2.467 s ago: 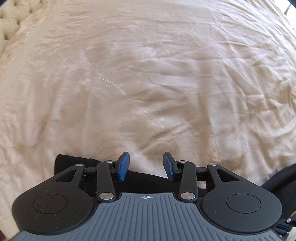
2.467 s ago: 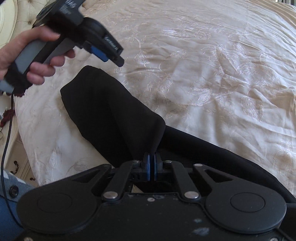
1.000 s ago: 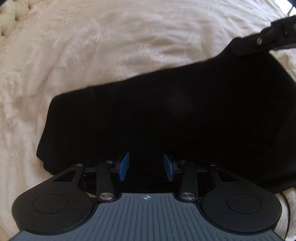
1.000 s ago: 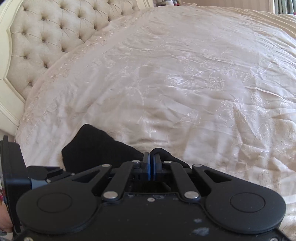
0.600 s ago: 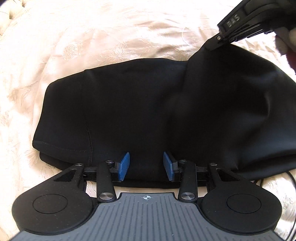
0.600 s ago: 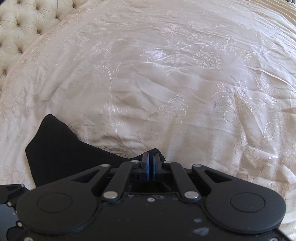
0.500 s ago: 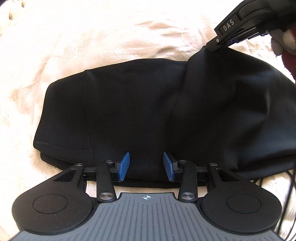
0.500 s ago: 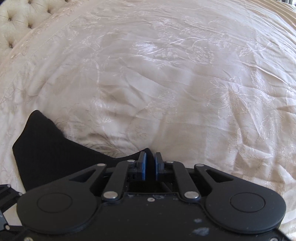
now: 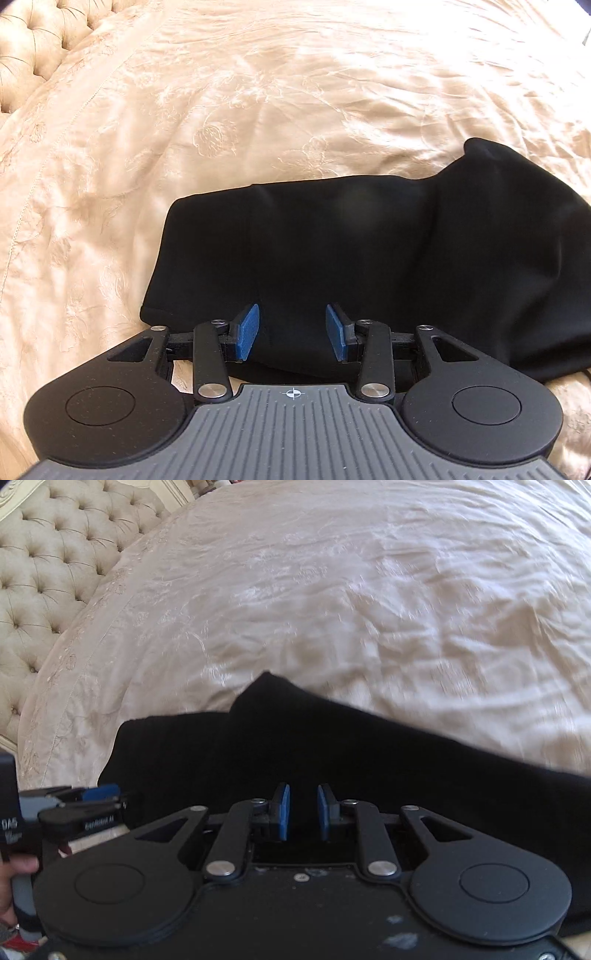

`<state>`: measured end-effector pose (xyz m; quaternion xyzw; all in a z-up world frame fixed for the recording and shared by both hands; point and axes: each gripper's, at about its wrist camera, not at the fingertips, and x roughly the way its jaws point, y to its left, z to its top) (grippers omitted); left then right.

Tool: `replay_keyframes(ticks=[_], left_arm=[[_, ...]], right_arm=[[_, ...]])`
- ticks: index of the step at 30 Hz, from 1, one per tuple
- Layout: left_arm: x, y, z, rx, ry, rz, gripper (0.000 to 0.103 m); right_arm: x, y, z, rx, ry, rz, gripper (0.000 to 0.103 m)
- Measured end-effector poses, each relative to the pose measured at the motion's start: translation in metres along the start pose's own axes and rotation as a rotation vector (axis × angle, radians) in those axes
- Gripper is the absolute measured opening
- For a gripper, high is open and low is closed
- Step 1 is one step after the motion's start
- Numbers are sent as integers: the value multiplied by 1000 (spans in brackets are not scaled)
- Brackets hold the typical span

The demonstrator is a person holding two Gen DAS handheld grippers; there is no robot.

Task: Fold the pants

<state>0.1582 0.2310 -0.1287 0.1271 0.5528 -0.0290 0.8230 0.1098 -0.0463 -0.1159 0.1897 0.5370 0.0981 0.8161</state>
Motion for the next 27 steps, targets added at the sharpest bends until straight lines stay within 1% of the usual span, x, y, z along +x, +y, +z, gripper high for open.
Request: replay_keyframes(ticks=[2,3,5,6,8,9,11,13,16,20,22,24,25,26,27], left_arm=[[7,1,-1,14,8,16,39],[10,7,-1,22,25,30,39],[26,9,-4,43,91,65,40],[36,12,-6,45,107,63,41],[38,15,-7,45,101,46,41],[38,15,-8,57,102,42,41],[39,17,-6,94,96,38,41],[41,17,-5,125,95,34,41],[38,19,-7,157,88,20,41],[42,25,-4,180,80,-8,41],[42,29,-3,181,80,-21,41],[46,34,-1,183,80,-33,41],[46,37,0,184,80,-39,41],[46,40,1,185,80,-44,41],[44,42,2,185,79,-49,41]], right_arm=[[-2,-4,-25,71,32,-1,20],[-2,-5,-35,110,42,-2,20],[-4,-7,-54,186,49,-6,21],[-2,-8,-61,218,45,-11,23],[1,-9,-67,273,32,-22,26],[3,-10,-69,301,31,-28,29],[8,-14,-71,376,29,-41,30],[11,-19,-74,460,0,-39,35],[15,-30,-82,639,-63,-21,39],[19,-44,-95,869,-121,0,40],[20,-46,-98,924,-146,5,40],[21,-46,-98,939,-171,-6,40],[21,-44,-96,935,-185,-20,31],[20,-43,-96,929,-202,-38,18],[18,-41,-94,917,-206,-64,3]])
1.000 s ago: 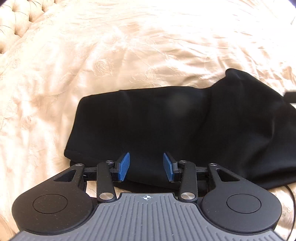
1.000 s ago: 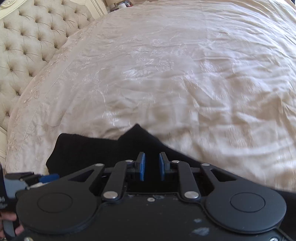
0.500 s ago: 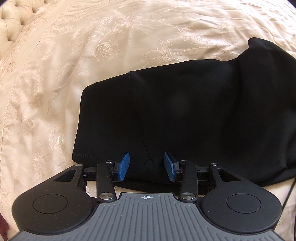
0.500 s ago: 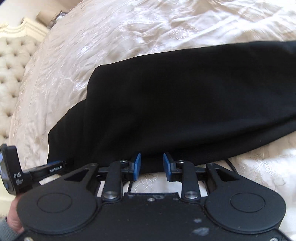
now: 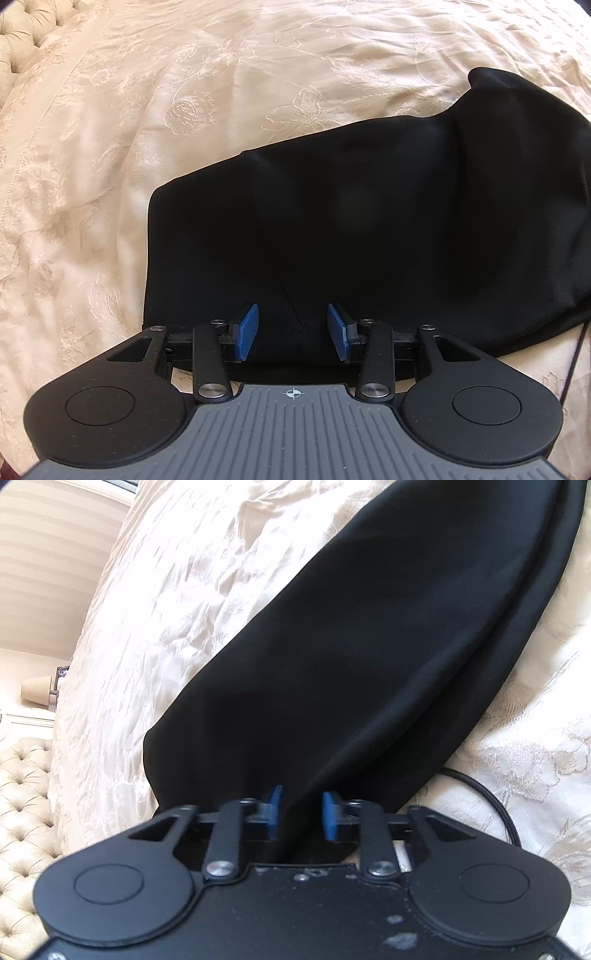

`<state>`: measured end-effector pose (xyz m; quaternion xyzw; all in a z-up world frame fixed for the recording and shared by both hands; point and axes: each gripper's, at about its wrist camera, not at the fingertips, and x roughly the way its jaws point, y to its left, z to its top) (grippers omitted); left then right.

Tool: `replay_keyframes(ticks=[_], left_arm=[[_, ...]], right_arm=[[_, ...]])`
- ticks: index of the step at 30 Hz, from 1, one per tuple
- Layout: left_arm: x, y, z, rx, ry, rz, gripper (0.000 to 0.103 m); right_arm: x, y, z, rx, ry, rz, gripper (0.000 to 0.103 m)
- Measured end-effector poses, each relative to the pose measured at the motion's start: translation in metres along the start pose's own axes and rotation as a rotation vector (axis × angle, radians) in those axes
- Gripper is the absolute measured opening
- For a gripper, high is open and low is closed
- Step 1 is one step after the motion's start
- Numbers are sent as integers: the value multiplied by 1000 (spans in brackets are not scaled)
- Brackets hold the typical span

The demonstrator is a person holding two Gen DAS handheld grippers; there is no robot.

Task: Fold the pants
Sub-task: 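Smooth the folded pants flat with both open grippers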

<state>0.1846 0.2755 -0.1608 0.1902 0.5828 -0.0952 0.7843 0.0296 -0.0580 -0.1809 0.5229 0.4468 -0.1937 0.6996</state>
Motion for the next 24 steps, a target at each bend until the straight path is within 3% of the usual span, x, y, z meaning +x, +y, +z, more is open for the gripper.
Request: replay_keyframes(ticks=[5,13,18,19,24], left_arm=[[-14,11,1,-20,-36,-32,40],[6,22,-4,-58,-15,22,42],[5,12,7,-11,4,54,43],[-1,9,9,-15,-7,51,43],[-38,-22,25,-39,-82,-36,43]], right_arm=[[-30,19,-12,-190,-57,-102,3],[3,34,-26,-397,-1,-292,3],[-4,35,-17,-389,16,-237,11],[-10,33,-15,-388,14,-220,17],[-49,28,-3,-457,-52,-185,22]])
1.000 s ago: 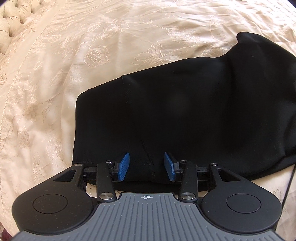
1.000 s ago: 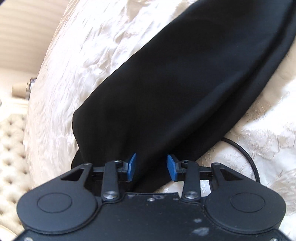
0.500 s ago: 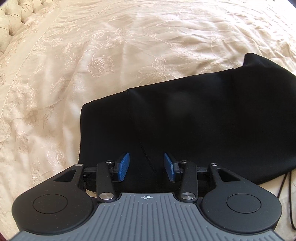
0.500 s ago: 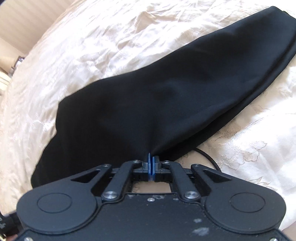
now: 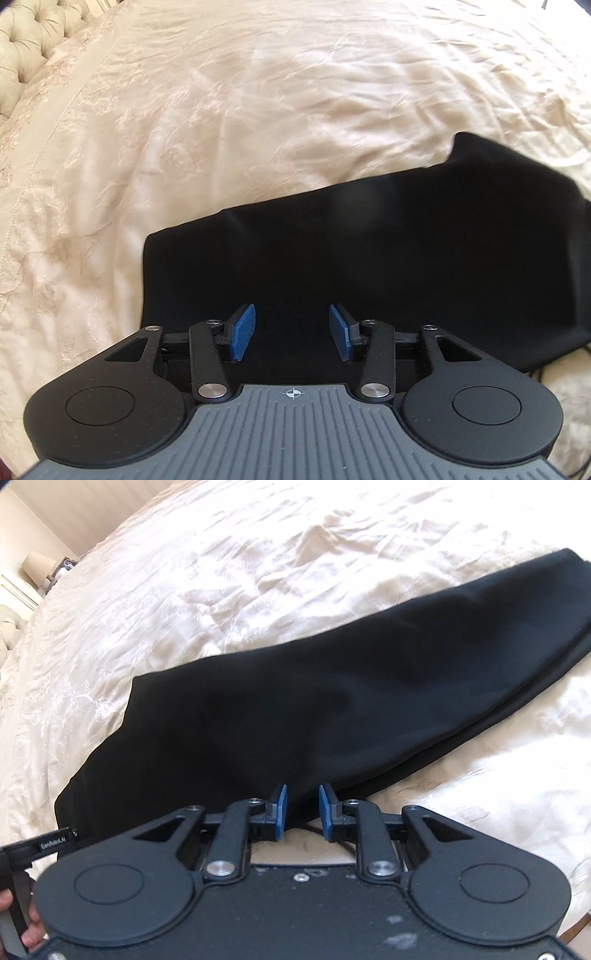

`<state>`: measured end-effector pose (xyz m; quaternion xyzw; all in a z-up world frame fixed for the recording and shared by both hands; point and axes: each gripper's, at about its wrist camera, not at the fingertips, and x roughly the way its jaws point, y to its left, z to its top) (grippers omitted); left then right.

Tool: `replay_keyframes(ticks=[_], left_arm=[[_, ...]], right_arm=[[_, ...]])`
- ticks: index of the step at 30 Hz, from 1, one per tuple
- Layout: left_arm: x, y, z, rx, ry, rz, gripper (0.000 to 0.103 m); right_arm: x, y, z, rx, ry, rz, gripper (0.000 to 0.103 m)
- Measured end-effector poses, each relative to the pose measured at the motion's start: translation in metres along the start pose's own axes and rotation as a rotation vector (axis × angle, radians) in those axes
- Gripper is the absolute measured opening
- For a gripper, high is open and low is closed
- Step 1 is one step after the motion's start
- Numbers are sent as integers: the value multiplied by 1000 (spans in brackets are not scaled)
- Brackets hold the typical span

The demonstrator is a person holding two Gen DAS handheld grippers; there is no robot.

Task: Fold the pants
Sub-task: 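Smooth the folded pants flat with both open grippers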

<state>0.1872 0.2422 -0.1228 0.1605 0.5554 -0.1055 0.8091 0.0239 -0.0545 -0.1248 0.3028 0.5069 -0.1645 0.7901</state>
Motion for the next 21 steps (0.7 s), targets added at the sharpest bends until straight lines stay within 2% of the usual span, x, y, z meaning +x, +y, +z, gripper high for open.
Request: replay_keyframes(ticks=[3,8,10,13,15,21], left_arm=[[-12,-38,8,27,-22,-66,43],[-17,-115,14,66,-12,-144,43],[-15,-137,12,69,-6,-139,43],[0,-170,8,52,58,-117,43],[22,-174,2,35,133,-89,44],[29,-177,5,-66,178,-29,45]], right_arm=[[-19,-29,12,25,-62,-26,23],[-37,-100,38,96,-141,-118,25],[-45,-135,50,108,-166,-157,28],[-58,-183,67,110,-206,-209,30],[-64,-214,79,92,-235,-249,32],[-60,-274,121,-69,-291,-323,34]])
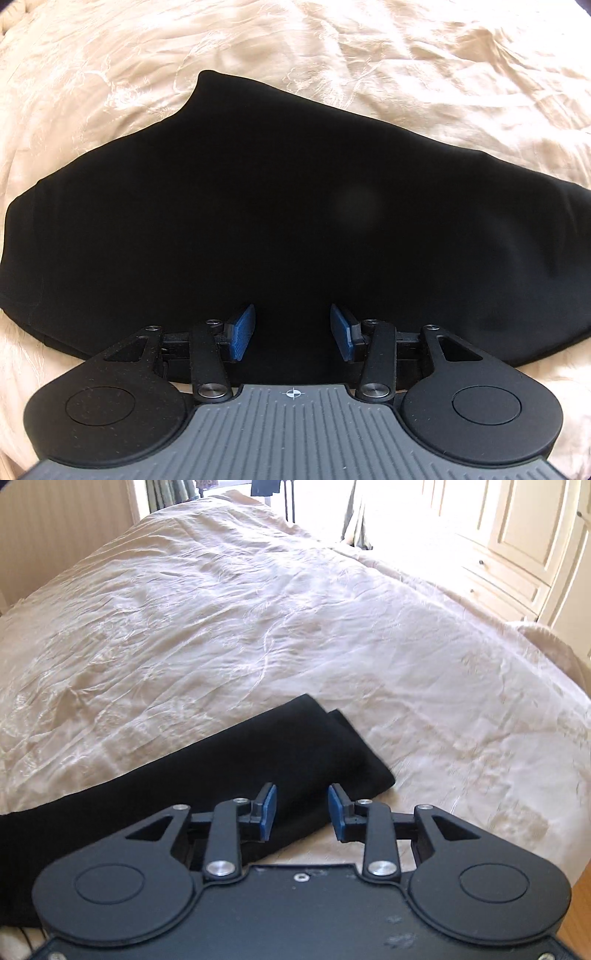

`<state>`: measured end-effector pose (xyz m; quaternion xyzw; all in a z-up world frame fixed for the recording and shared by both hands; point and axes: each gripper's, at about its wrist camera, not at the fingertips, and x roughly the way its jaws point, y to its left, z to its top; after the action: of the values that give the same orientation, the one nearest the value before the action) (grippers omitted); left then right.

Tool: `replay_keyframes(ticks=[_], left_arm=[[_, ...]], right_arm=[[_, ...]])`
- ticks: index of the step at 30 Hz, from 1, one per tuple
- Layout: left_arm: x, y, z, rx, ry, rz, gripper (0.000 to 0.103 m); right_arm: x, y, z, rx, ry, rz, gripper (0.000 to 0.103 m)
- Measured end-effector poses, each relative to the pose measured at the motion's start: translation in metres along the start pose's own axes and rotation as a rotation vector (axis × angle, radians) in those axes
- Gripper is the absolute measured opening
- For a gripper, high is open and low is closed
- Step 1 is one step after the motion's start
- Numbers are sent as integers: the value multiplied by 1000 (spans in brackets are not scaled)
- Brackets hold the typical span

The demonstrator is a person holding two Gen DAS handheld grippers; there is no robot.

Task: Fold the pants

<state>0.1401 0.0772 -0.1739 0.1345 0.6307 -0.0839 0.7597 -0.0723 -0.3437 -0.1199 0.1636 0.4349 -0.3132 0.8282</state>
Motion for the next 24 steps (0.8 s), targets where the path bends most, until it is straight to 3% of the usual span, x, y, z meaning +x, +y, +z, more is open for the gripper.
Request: replay_keyframes(ticks=[5,14,15,16,20,24], left_arm=[[1,-4,1,-43,13,45,46],[1,-24,-2,-31,14,112,45],[1,-25,-2,-28,14,114,45],[0,-26,-2,-25,13,114,45],[2,-32,-1,-10,9,112,45],[-1,-34,-1,4,-3,106,45]], right_arm=[[29,-30,18,-53,23,42,35],[60,-52,34,-93,118,161,36],[62,-53,35,-89,135,166,26],[60,-55,36,-89,145,174,5],[32,-60,38,-87,118,231,2],[17,-64,29,-136,120,162,2]])
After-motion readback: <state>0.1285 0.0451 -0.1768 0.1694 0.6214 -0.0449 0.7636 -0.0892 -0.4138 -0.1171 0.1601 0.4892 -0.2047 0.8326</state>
